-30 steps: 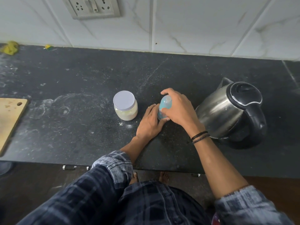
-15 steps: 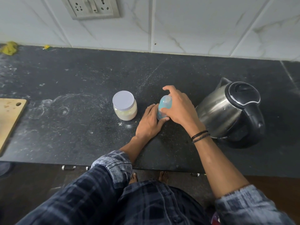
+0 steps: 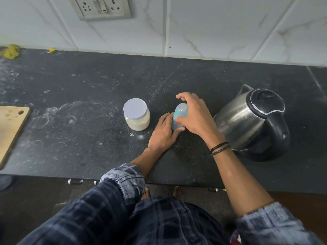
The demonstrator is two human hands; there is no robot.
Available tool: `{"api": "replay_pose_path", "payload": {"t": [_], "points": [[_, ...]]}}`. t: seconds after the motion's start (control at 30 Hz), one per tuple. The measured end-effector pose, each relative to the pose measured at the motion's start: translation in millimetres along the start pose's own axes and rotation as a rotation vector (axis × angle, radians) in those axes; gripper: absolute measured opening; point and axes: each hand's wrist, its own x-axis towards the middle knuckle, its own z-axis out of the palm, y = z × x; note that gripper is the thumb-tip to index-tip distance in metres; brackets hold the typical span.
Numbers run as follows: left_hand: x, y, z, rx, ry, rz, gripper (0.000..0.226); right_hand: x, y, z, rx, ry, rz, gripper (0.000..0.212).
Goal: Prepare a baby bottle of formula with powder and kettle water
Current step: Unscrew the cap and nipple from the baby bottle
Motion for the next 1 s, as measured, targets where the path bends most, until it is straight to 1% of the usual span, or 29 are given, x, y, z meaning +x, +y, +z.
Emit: {"api": "replay_pose_path", "payload": {"t": [0.1,0.2,0.27,0.37,0.5,0.63,0.77,0.83,0.9,1.0], "points": [[-0.2,0.5,-0.1,0.003,0.006,-0.008,0.066,-0.5,-0.5,1.6,-0.020,0.027,0.001,0.066],[-0.1,-0.7,0.4,-0.004,0.001,-0.003,0.068,-1.2,1.0,1.9,-0.035,-0.001,-0.001,0.060],[0.0,-1.3,0.5,-0.005,-0.001,-0.005,0.069,-1.3,0.5,0.9,-0.011,-0.014,-0.027,0.063],[0.2,-2.0,1.5,-0.004,0.006,0.003,0.069,-1.5,-0.7,0.4,-0.002,0.012,-0.031,0.065],[0.8,-2.9,1.9,-0.014,0.001,-0.005,0.068,-1.8,0.9,0.1,-0.036,-0.018,-0.002,0.060],[0.9,-4.2,2.8,-0.009,0.010,0.002,0.068,-2.2,-0.7,-2.4,0.007,-0.012,-0.022,0.067],[0.7,-3.8,2.5,-0.005,0.010,0.001,0.065,0.3,0.8,-4.6,-0.014,-0.038,0.017,0.056],[0.6,-3.5,2.4,-0.007,0.010,0.004,0.066,-0.1,1.0,-4.8,-0.018,-0.070,-0.002,0.058],[0.8,-3.1,2.2,-0.010,0.011,0.005,0.066,-0.4,-0.9,-4.7,0.003,-0.059,-0.026,0.064],[1.0,-2.9,1.2,-0.004,0.009,-0.006,0.065,0.4,-3.2,-3.2,0.006,-0.019,-0.013,0.059]]}}
